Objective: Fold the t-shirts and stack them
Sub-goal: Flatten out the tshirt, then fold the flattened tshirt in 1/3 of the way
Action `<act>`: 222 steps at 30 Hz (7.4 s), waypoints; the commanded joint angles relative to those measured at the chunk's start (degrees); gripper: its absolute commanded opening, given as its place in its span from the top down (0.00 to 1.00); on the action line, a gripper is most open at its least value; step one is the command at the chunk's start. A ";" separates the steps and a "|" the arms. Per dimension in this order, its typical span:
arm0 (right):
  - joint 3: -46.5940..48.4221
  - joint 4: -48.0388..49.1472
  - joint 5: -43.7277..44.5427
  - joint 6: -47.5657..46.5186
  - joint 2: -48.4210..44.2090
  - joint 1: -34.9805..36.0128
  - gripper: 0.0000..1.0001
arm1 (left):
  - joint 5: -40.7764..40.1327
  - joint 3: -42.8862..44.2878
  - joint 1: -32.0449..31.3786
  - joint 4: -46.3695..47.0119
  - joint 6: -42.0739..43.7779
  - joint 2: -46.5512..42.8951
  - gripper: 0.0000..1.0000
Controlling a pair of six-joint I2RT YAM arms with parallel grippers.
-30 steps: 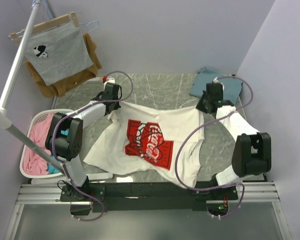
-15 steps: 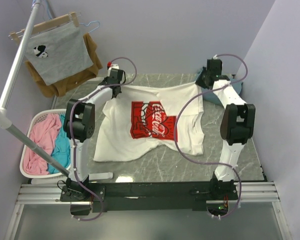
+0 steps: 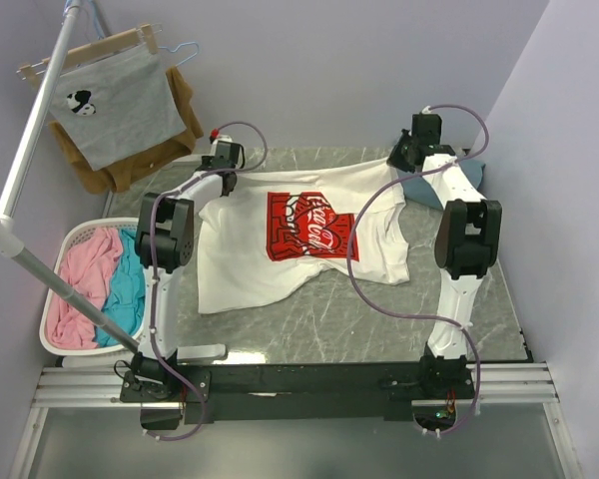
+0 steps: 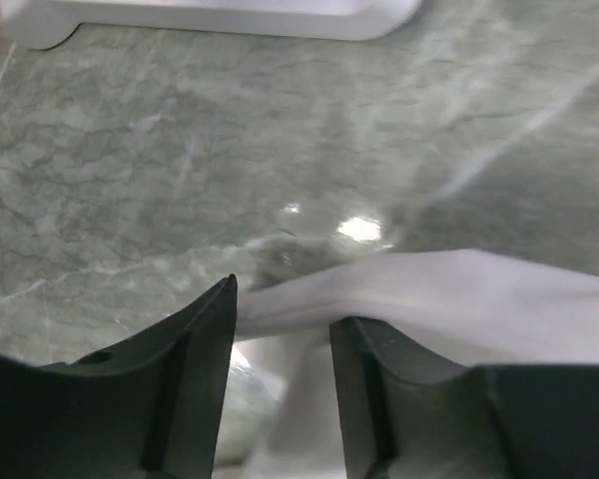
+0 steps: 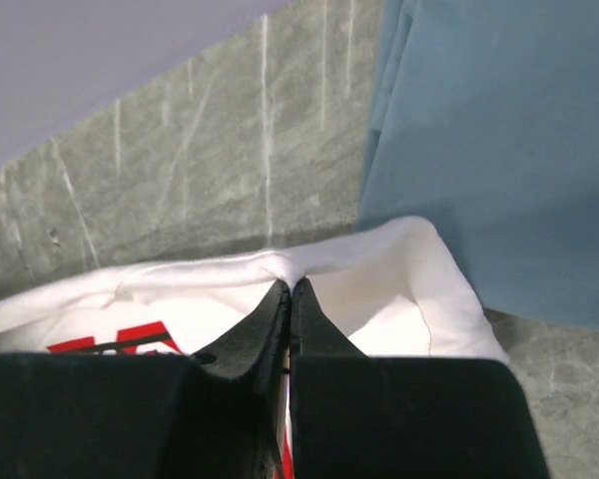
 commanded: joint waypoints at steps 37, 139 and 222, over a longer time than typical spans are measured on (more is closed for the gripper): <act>-5.83 -0.95 -12.14 -0.35 -12.54 -2.95 1.00 | 17.33 1.28 7.54 -10.18 0.00 -13.45 0.99; 6.88 -15.93 -10.38 -2.90 11.65 -1.28 0.41 | 11.28 -0.03 1.91 -18.20 -7.82 -1.06 0.42; 11.00 -6.13 -11.53 -0.09 8.10 8.83 0.86 | 12.86 -66.83 -8.37 0.00 -32.87 -57.14 0.25</act>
